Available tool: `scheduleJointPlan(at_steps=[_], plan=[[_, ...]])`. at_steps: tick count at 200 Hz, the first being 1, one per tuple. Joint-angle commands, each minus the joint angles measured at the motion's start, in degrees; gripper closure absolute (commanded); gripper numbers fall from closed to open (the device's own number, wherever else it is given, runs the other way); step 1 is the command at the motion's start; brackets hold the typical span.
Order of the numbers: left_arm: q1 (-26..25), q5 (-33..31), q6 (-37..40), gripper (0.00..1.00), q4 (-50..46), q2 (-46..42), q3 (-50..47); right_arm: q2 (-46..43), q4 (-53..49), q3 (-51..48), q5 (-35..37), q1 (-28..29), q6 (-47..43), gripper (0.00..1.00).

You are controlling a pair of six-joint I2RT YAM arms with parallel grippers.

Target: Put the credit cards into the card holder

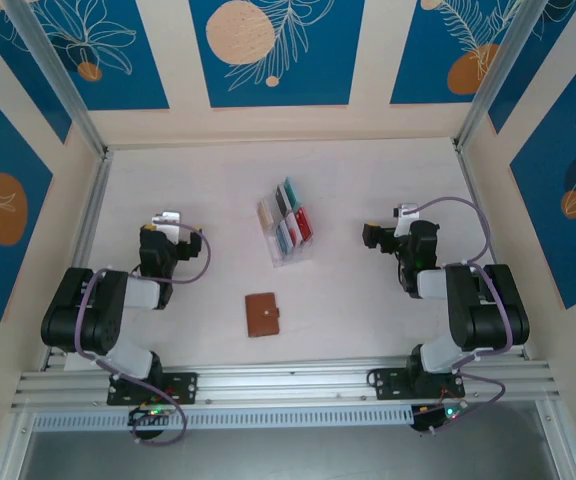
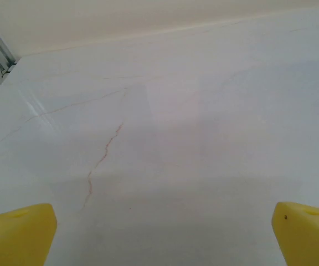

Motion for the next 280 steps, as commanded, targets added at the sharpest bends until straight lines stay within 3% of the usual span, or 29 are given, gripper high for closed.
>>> scheduleJointPlan(at_steps=[1, 130, 157, 181, 198, 212, 228, 241, 259, 280], plan=[[0.4, 1.3, -0.3, 0.00, 0.2, 0.3, 0.5, -0.1, 0.1, 1.3, -0.8, -0.3, -0.4, 0.01], [1.8, 4.5, -1.1, 0.00, -0.7, 0.2, 0.9, -0.2, 0.4, 1.0, -1.1, -0.5, -0.3, 0.01], [1.8, -0.9, -3.1, 0.00, 1.8, 0.2, -0.4, -0.2, 0.4, 1.0, -1.5, -0.7, -0.1, 0.01], [1.9, 0.5, -2.6, 0.00, 1.6, 0.0, -0.2, -0.2, 0.4, 1.0, -1.6, -0.8, 0.0, 0.01], [1.8, 4.2, -0.8, 0.00, -7.0, -4.7, 2.6, -0.9, 0.6, 0.9, -0.1, -0.8, 0.8, 0.01], [0.9, 1.4, -1.7, 0.00, -23.4, -9.6, 9.1, -6.6, -7.5, 2.8, 9.0, 0.5, 2.5, 0.01], [-0.3, 0.2, -6.3, 0.00, -41.2, -13.2, 17.2, -13.9, -12.7, 3.5, 11.0, 1.9, 2.4, 0.01], [-1.7, 0.5, -11.2, 0.00, -50.4, -14.9, 22.3, -19.6, -17.4, 4.4, 15.4, 2.1, 14.1, 0.01], [-3.8, 5.7, -14.5, 0.00, -56.6, -16.8, 26.1, -25.4, -33.3, 10.6, 12.5, 0.9, 23.5, 0.01], [-4.0, 13.7, -24.4, 0.00, -52.5, -21.8, 22.5, -26.6, -53.1, 17.9, 12.1, -0.8, 38.8, 0.01]])
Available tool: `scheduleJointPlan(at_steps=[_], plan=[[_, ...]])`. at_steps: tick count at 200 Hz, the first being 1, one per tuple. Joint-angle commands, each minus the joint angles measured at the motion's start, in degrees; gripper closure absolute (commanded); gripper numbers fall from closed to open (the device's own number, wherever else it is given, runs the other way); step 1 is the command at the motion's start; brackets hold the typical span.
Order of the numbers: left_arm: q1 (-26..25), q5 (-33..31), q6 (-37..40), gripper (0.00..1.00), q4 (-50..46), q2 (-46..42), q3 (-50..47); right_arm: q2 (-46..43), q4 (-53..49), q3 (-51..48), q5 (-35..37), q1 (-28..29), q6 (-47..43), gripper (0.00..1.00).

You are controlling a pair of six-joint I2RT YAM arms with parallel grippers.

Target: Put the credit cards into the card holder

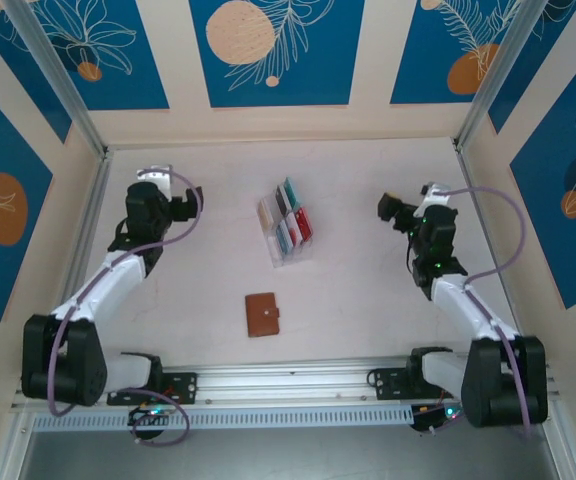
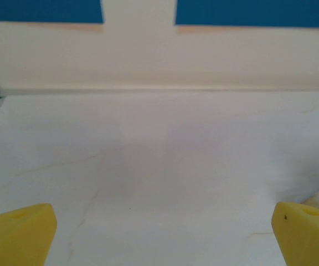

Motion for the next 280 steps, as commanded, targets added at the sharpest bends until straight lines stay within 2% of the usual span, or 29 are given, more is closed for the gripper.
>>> scheduleJointPlan(at_steps=[1, 11, 28, 40, 63, 81, 99, 111, 142, 151, 168, 208, 280], plan=[[-0.9, 9.7, -11.9, 0.00, -8.3, -4.1, -3.1, -1.5, -25.8, 7.4, 1.4, -1.8, 20.2, 0.01], [-0.9, 13.8, -15.8, 0.05, -6.3, -5.4, -4.8, -1.6, -28.1, 8.9, -3.8, -2.0, 18.9, 0.01], [-1.5, 20.2, -20.0, 0.21, -6.4, -5.6, -5.8, -3.4, -29.9, 8.9, -6.4, 1.0, 17.6, 0.03], [-2.3, 24.0, -23.5, 0.33, -6.6, -5.2, -7.0, -3.9, -33.5, 10.3, -4.5, 6.1, 14.9, 0.12], [-5.3, 31.6, -29.7, 0.63, -3.5, -3.4, -11.0, 0.0, -44.0, 14.8, 3.7, 20.1, 11.5, 0.30], [-9.1, 33.4, -32.5, 0.84, -1.0, -1.8, -13.9, 4.3, -48.1, 16.5, 2.1, 28.4, 11.6, 0.50], [-13.1, 33.8, -34.3, 0.96, 1.6, -0.4, -16.7, 7.8, -48.9, 17.7, -0.4, 36.3, 11.9, 0.61], [-15.2, 34.8, -35.7, 1.00, 4.0, 0.9, -18.5, 10.0, -48.9, 18.7, -2.1, 40.5, 12.6, 0.61], [-20.0, 34.7, -36.9, 1.00, 7.0, 4.0, -20.9, 17.2, -46.6, 22.3, -6.9, 48.6, 12.6, 0.58], [-20.8, 34.0, -36.6, 1.00, 6.7, 4.8, -21.4, 19.6, -46.2, 23.7, -7.3, 50.5, 12.1, 0.54], [-21.2, 33.0, -37.2, 1.00, 7.7, 5.5, -23.3, 24.1, -45.6, 26.5, -9.1, 53.1, 11.2, 0.54], [-21.7, 31.4, -36.2, 1.00, 6.5, 5.6, -25.9, 32.8, -46.5, 31.2, -11.2, 56.6, 9.7, 0.63], [-22.0, 30.4, -35.8, 1.00, 10.9, 9.3, -30.5, 41.4, -51.6, 35.4, -5.0, 60.2, 10.5, 0.60]])
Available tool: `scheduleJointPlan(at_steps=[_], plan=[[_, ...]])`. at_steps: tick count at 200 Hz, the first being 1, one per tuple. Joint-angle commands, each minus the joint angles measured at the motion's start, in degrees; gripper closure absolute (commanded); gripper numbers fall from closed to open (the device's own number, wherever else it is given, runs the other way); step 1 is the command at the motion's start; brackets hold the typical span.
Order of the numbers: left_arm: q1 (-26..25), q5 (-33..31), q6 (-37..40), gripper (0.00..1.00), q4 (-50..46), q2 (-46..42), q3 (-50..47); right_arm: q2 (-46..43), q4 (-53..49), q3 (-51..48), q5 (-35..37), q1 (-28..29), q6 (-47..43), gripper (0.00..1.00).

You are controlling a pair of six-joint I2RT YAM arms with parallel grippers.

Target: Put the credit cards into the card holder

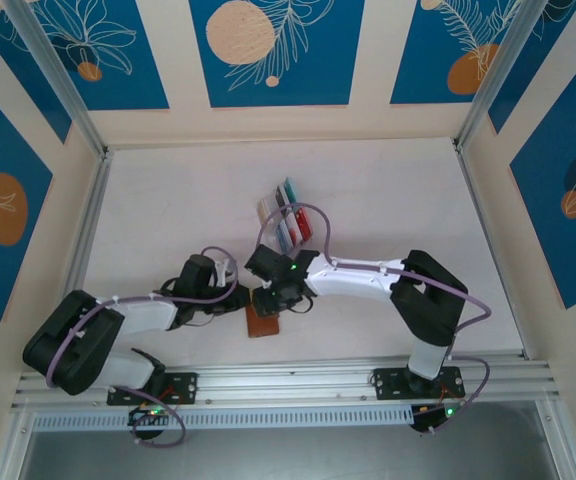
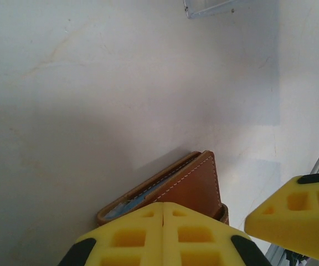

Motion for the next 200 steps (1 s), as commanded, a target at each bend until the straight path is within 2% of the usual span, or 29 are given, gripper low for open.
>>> scheduleJointPlan(at_steps=[1, 43, 85, 113, 141, 163, 200], plan=[[-0.7, -1.5, 0.4, 1.00, 0.2, 2.2, -2.5, 1.9, -3.5, 2.2, 1.8, 0.9, 0.1, 0.60], [-1.3, -2.1, 0.2, 1.00, 1.8, 3.9, -3.1, 5.9, -5.1, 2.9, 4.1, 2.2, 1.8, 0.55], [-1.7, -2.0, -0.8, 1.00, 4.4, 5.6, -4.0, 9.3, -8.3, 4.0, 10.7, 4.9, 5.3, 0.55], [-1.7, -3.1, -1.3, 1.00, 5.0, 6.0, -4.8, 11.3, -10.3, 4.8, 12.7, 5.7, 7.6, 0.73], [-1.9, -4.5, -1.3, 1.00, 4.0, 5.6, -5.4, 7.6, -10.3, 3.2, 13.4, 4.3, 7.8, 1.00], [-3.0, -6.3, -0.2, 1.00, 1.7, 5.2, -5.1, 1.7, -8.5, 0.3, 11.6, 1.5, 6.8, 1.00], [-7.9, -8.0, 0.6, 1.00, -0.2, 3.8, -2.5, -6.4, -1.8, -7.6, 1.2, -7.2, 5.8, 1.00]])
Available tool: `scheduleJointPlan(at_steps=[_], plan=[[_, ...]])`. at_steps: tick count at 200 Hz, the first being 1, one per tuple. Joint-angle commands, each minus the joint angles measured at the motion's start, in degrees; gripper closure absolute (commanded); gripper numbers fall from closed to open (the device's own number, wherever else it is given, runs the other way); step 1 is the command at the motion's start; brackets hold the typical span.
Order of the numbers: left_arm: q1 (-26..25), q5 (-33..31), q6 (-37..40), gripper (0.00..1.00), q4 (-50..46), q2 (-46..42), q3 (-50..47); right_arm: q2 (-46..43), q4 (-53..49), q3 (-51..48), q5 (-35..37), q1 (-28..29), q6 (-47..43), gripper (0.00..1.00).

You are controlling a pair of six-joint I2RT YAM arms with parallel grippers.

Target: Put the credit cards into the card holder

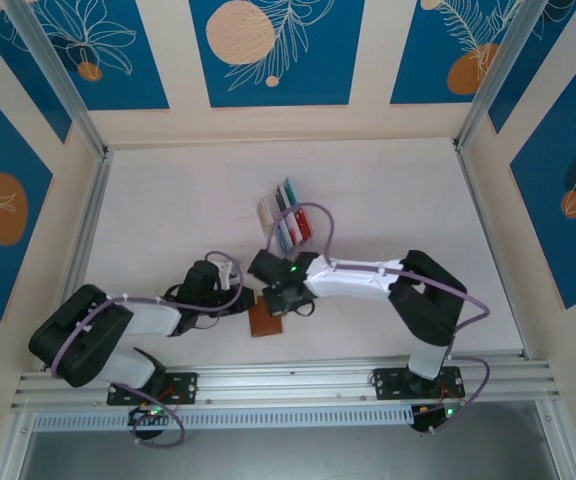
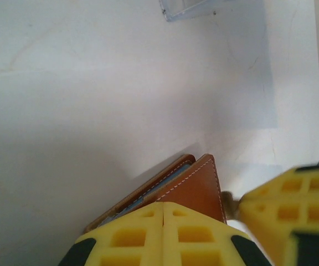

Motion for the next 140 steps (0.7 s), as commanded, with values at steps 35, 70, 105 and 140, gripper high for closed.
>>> scheduleJointPlan(at_steps=[35, 70, 105, 140], plan=[[-6.6, -5.6, -0.5, 1.00, -8.2, 3.5, 3.2, -9.6, 6.9, -12.3, -9.5, -11.3, 0.3, 1.00], [-8.9, -5.8, -1.8, 1.00, -4.4, 9.6, 7.1, -13.5, 13.8, -21.7, -13.7, -19.1, 5.8, 1.00], [-11.4, -4.9, -3.0, 1.00, -0.7, 14.8, 9.3, -15.7, 12.5, -24.3, -10.3, -19.9, 10.1, 0.65], [-12.3, -5.7, -3.8, 1.00, 0.8, 15.6, 8.4, -22.7, -1.5, -18.6, 8.1, -14.8, 10.8, 0.70]])
